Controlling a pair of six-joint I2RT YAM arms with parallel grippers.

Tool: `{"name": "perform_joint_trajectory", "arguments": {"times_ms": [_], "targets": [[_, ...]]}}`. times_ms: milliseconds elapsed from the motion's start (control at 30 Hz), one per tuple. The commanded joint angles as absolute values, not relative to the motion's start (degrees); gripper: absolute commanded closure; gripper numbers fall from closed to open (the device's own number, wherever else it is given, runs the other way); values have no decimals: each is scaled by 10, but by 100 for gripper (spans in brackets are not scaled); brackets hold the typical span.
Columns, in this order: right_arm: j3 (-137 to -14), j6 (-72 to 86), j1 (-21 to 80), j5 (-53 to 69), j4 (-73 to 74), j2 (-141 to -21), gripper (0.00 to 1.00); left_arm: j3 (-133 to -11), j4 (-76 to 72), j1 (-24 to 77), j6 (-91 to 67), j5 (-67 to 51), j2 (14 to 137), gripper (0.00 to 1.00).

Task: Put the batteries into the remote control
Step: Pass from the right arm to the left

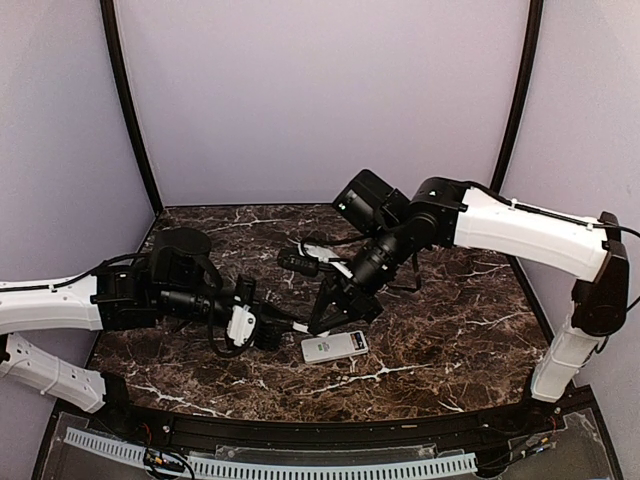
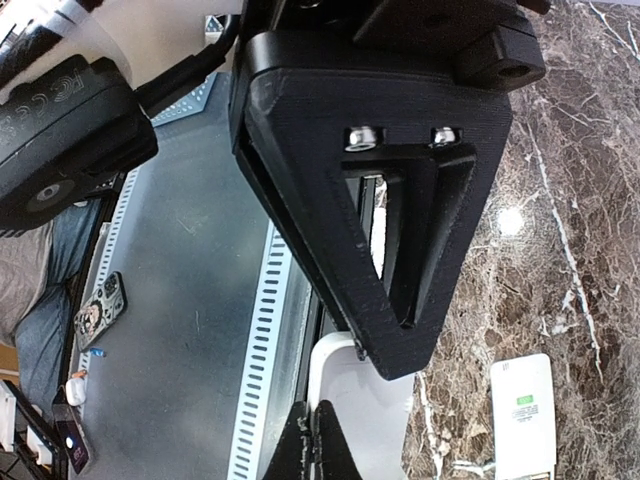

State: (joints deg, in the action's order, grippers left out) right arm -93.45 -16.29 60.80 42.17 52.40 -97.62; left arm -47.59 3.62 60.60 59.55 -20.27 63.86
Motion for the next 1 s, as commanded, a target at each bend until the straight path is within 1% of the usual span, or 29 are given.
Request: {"name": "perform_joint_trajectory", "arguments": {"times_ms": [0, 33, 67, 133, 200, 233, 267, 300, 367, 533, 600, 700, 800, 967], "targets": [[-949, -166, 616, 409, 508, -981, 100, -497, 27, 607, 563, -201, 629, 100], [-948, -164, 616, 399, 506, -978, 100, -497, 29, 607, 547, -199, 626, 100], [-945, -162, 617, 389, 503, -973, 96, -498, 30, 606, 538, -196, 624, 100], [-939, -158, 617, 353, 493, -958, 81, -502, 33, 606, 493, -185, 623, 100], [-929, -155, 616, 310, 476, -936, 74, -513, 42, 606, 434, -165, 626, 100], [-920, -153, 617, 288, 461, -921, 67, -517, 54, 606, 391, -157, 631, 100], [-905, -153, 616, 263, 442, -906, 57, -529, 73, 606, 371, -141, 635, 100], [-888, -161, 618, 242, 423, -886, 52, -537, 86, 606, 333, -133, 644, 100], [-848, -186, 623, 204, 382, -847, 50, -562, 130, 606, 283, -135, 660, 100], [-737, -256, 624, 161, 250, -758, 49, -642, 233, 606, 199, -163, 710, 100], [-718, -247, 623, 136, 204, -741, 47, -673, 260, 606, 181, -175, 727, 100], [-699, -215, 622, 125, 155, -730, 42, -723, 292, 605, 163, -179, 742, 100], [-701, -198, 619, 162, 152, -729, 40, -762, 334, 605, 159, -185, 755, 100], [-721, -176, 616, 201, 188, -743, 43, -783, 353, 605, 166, -200, 751, 100]]}}
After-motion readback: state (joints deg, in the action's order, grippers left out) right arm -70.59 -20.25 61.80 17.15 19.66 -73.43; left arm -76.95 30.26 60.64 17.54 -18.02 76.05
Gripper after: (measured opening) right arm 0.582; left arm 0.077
